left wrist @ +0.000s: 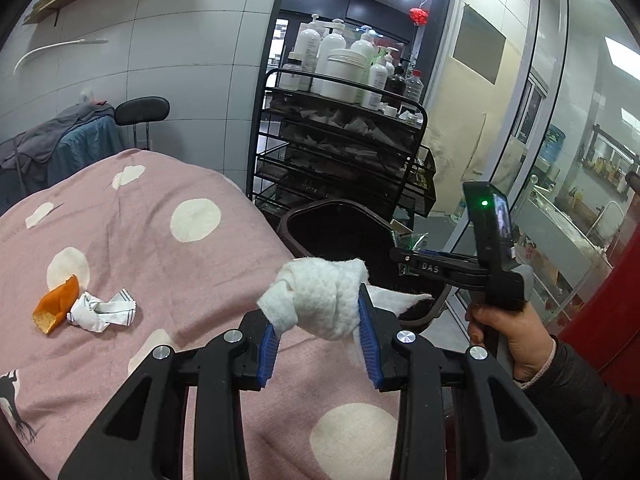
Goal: Collect trash
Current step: 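Carry the clear wrapper over the bin and open the right tool, then carry the white wet wipe over the bin and open the left tool, then move the left tool to the bed and grasp the orange peel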
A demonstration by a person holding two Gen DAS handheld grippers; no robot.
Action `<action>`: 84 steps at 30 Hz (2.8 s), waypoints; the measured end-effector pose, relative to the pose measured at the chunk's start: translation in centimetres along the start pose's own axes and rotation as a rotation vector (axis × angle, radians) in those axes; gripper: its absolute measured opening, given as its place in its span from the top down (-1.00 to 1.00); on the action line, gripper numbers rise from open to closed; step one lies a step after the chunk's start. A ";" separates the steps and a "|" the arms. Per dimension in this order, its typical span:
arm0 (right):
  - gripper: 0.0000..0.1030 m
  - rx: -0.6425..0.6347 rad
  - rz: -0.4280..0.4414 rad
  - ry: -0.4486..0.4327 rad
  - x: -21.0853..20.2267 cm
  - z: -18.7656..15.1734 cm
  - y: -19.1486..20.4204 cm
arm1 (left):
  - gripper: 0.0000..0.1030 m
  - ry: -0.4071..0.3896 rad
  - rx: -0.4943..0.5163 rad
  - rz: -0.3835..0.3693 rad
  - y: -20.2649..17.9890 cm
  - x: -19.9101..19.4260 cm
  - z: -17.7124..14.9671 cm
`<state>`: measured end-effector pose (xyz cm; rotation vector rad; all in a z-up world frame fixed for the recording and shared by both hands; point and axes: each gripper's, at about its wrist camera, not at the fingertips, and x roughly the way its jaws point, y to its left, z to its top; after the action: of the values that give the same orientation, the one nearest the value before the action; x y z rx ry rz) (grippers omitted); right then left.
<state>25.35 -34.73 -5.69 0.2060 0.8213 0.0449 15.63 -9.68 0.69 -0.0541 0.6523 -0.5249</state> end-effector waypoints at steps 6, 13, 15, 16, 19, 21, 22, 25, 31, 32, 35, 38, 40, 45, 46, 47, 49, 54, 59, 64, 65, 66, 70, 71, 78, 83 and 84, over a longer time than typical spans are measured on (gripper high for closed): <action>0.37 0.022 -0.028 0.072 3.3 -0.5 -1.3 | 0.32 0.028 0.023 -0.021 -0.8 1.3 0.1; -0.21 0.043 -0.034 0.085 4.2 -1.3 -1.9 | 0.32 0.055 0.029 -0.037 -1.1 2.4 -0.1; -0.24 0.041 -0.025 0.078 3.7 -1.6 -1.8 | 0.32 0.060 0.030 -0.038 -1.3 2.6 -0.1; -0.28 0.039 -0.025 0.073 3.6 -1.7 -1.7 | 0.32 0.063 0.030 -0.042 -1.3 2.8 0.0; -0.32 0.026 -0.040 0.046 2.4 -2.1 -1.4 | 0.32 0.066 0.039 -0.045 -1.7 3.4 0.4; -0.36 0.019 -0.041 0.023 1.3 -2.4 -1.1 | 0.32 0.066 0.047 -0.051 -2.0 3.8 0.9; -0.41 0.016 -0.042 0.015 0.9 -2.5 -1.0 | 0.32 0.070 0.048 -0.060 -2.2 4.1 1.2; -0.50 -0.005 -0.054 -0.010 -0.5 -3.1 -0.5 | 0.32 0.082 0.055 -0.072 -2.6 5.4 2.2; -0.63 -0.036 -0.081 -0.047 -2.7 -4.1 -0.1 | 0.32 0.115 0.086 -0.097 -4.3 8.5 3.5; -0.66 -0.036 -0.084 -0.050 -3.0 -4.2 -0.1 | 0.32 0.118 0.092 -0.102 -4.6 8.9 3.7; -0.67 -0.026 -0.087 -0.054 -3.8 -4.8 -0.4 | 0.32 0.142 0.105 -0.123 -5.5 10.5 4.0; -0.69 -0.020 -0.087 -0.058 -4.5 -5.4 -0.6 | 0.32 0.175 0.112 -0.132 -6.1 12.1 4.3; -0.70 -0.019 -0.092 -0.060 -4.9 -5.7 -0.8 | 0.32 0.202 0.122 -0.133 -6.5 13.3 4.4; -0.71 -0.012 -0.097 -0.058 -5.5 -6.3 -1.3 | 0.32 0.252 0.110 -0.144 -7.0 15.5 4.7; -0.71 -0.010 -0.096 -0.060 -5.6 -6.4 -1.3 | 0.32 0.258 0.111 -0.144 -7.0 15.8 4.8; -0.72 -0.009 -0.093 -0.060 -5.6 -6.4 -1.3 | 0.32 0.263 0.113 -0.143 -7.1 16.1 4.8; -0.72 -0.014 -0.091 -0.061 -5.7 -6.4 -1.3 | 0.29 0.275 0.121 -0.142 -7.3 16.6 4.8; -0.72 -0.025 -0.082 -0.062 -5.6 -6.4 -1.0 | -0.25 0.278 0.111 -0.132 -7.3 17.5 5.0; -0.73 -0.036 -0.079 -0.056 -5.4 -6.5 -0.8 | -0.55 0.249 0.118 -0.115 -7.0 17.2 5.2; -0.74 -0.037 -0.077 -0.052 -5.3 -6.5 -0.5 | -0.65 0.226 0.116 -0.097 -6.4 16.0 5.1; -0.74 -0.038 -0.075 -0.053 -5.2 -6.4 -0.4 | -0.68 0.223 0.118 -0.096 -6.3 15.7 5.0; -0.74 -0.039 -0.075 -0.053 -5.2 -6.3 -0.4 | -0.69 0.217 0.122 -0.096 -6.2 15.2 4.9; -0.75 -0.049 -0.073 -0.051 -5.1 -6.2 -0.1 | -0.75 0.193 0.132 -0.080 -5.5 13.6 4.6; -0.76 -0.051 -0.072 -0.052 -5.1 -6.2 0.0 | -0.76 0.185 0.136 -0.070 -5.3 13.1 4.5; -0.78 -0.089 -0.039 -0.050 -5.0 -5.9 1.7 | -0.82 0.139 0.128 -0.028 -2.9 9.3 3.4; -0.78 -0.133 0.010 -0.039 -4.8 -5.7 3.9 | -0.85 0.127 0.099 0.013 -0.5 6.7 2.4; -0.78 -0.146 0.022 -0.037 -4.8 -5.6 4.5 | -0.85 0.127 0.097 0.021 0.0 6.3 2.2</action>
<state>18.14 -29.94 -5.03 0.0775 0.7751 0.1206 21.15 -13.01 -1.13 0.0773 0.7496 -0.5423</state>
